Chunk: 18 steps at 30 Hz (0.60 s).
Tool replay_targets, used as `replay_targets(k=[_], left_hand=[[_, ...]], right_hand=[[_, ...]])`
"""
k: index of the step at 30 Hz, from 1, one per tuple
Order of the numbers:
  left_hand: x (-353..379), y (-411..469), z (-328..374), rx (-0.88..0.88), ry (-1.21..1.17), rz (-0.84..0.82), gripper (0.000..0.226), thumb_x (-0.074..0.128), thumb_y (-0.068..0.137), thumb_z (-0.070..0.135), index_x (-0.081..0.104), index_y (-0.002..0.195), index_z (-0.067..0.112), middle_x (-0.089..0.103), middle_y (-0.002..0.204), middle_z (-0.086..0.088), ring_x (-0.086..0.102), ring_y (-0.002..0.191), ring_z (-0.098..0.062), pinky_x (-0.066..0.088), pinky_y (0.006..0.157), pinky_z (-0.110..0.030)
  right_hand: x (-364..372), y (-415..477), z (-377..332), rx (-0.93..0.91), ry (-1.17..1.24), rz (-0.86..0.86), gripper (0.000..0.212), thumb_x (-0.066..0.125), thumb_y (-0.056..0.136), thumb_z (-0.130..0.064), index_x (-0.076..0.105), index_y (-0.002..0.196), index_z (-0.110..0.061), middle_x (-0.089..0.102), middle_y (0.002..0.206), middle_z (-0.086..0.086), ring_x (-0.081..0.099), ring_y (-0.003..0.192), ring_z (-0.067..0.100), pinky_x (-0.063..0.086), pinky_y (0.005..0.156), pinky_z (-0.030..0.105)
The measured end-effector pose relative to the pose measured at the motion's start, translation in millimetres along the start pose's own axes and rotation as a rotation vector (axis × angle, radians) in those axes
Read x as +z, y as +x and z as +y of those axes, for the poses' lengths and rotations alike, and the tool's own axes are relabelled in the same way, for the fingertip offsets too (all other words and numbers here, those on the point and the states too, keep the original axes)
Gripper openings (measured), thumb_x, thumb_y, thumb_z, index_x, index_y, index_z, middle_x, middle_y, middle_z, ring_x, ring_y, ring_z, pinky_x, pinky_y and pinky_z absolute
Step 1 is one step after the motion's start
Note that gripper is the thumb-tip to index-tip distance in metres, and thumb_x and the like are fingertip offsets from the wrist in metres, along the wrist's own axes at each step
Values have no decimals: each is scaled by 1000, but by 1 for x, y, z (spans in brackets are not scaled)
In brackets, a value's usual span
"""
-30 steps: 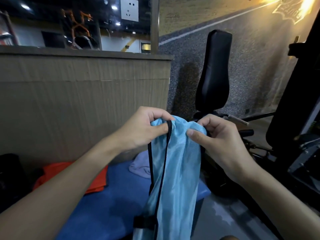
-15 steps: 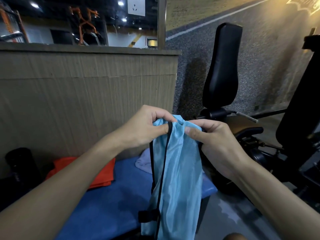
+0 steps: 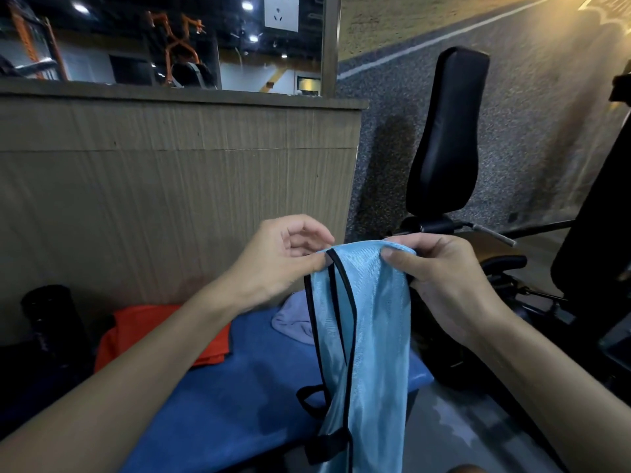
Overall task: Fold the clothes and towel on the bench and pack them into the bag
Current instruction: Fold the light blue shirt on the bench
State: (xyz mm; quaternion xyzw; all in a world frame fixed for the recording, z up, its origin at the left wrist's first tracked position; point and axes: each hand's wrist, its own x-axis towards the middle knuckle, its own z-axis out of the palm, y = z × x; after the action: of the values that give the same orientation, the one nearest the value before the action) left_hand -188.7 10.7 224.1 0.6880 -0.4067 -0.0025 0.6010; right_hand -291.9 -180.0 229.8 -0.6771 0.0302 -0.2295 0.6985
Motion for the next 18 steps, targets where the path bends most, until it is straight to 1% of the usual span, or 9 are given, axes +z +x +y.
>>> replay_targets(k=[3, 6, 7, 9, 11, 13, 14, 16, 18], left_hand=[[1, 1, 3, 11, 12, 19, 22, 72, 81, -12, 64, 83, 9, 71, 80, -2, 67, 76, -7, 54, 73, -17], [0, 4, 5, 9, 31, 23, 22, 70, 83, -11, 64, 84, 9, 69, 82, -4, 66, 77, -7, 54, 74, -17], [-2, 5, 5, 2, 37, 23, 22, 69, 84, -12, 64, 83, 10, 70, 82, -3, 66, 78, -8, 54, 75, -17], [-6, 6, 3, -12, 59, 43, 27, 67, 85, -13, 65, 79, 13, 72, 81, 0, 67, 82, -10, 55, 79, -19], [-8, 7, 3, -20, 61, 61, 29, 66, 85, -13, 68, 77, 15, 73, 83, -1, 67, 84, -11, 55, 82, -19], [-8, 8, 7, -21, 63, 50, 27, 67, 85, -11, 72, 80, 15, 75, 84, 1, 69, 84, -9, 55, 82, -18], [-6, 8, 10, -19, 60, 34, 26, 66, 86, -10, 73, 82, 15, 76, 85, 1, 70, 85, -9, 55, 81, -18], [-1, 7, 15, -20, 32, 2, 25, 64, 89, -9, 75, 86, 13, 77, 89, -2, 71, 86, -10, 55, 81, -19], [4, 5, 19, -21, -17, -17, 23, 62, 90, -9, 74, 89, 10, 77, 91, -5, 71, 87, -11, 55, 81, -19]], right_hand=[[1, 4, 6, -117, -244, 46, 13, 73, 83, -3, 72, 74, -12, 72, 79, 5, 64, 70, 14, 52, 65, 25], [-1, 8, 5, -296, -610, 75, 13, 77, 81, -11, 67, 73, -14, 65, 94, -5, 62, 83, 7, 42, 72, 8], [-2, 7, 3, -327, -641, 67, 13, 76, 82, -12, 66, 74, -14, 65, 96, -7, 62, 85, 5, 41, 72, 7], [-5, 6, -1, -346, -545, -8, 12, 74, 84, -10, 65, 77, -11, 69, 90, -5, 64, 81, 9, 47, 73, 14], [-3, 1, -6, -350, -383, -138, 11, 73, 83, -8, 64, 77, -9, 69, 77, -1, 60, 70, 10, 48, 67, 22], [1, -2, -9, -348, -291, -240, 10, 73, 79, -11, 64, 77, -5, 64, 72, 5, 56, 67, 8, 46, 62, 20], [4, -3, -8, -346, -289, -250, 10, 73, 79, -11, 65, 77, -5, 64, 71, 5, 55, 66, 8, 46, 62, 20], [7, 0, -3, -350, -323, -215, 9, 75, 81, -10, 67, 77, -9, 66, 75, 2, 58, 69, 9, 48, 65, 24], [6, 5, 3, -368, -415, -145, 10, 77, 82, -14, 69, 77, -19, 67, 94, -2, 64, 87, 13, 51, 80, 33]])
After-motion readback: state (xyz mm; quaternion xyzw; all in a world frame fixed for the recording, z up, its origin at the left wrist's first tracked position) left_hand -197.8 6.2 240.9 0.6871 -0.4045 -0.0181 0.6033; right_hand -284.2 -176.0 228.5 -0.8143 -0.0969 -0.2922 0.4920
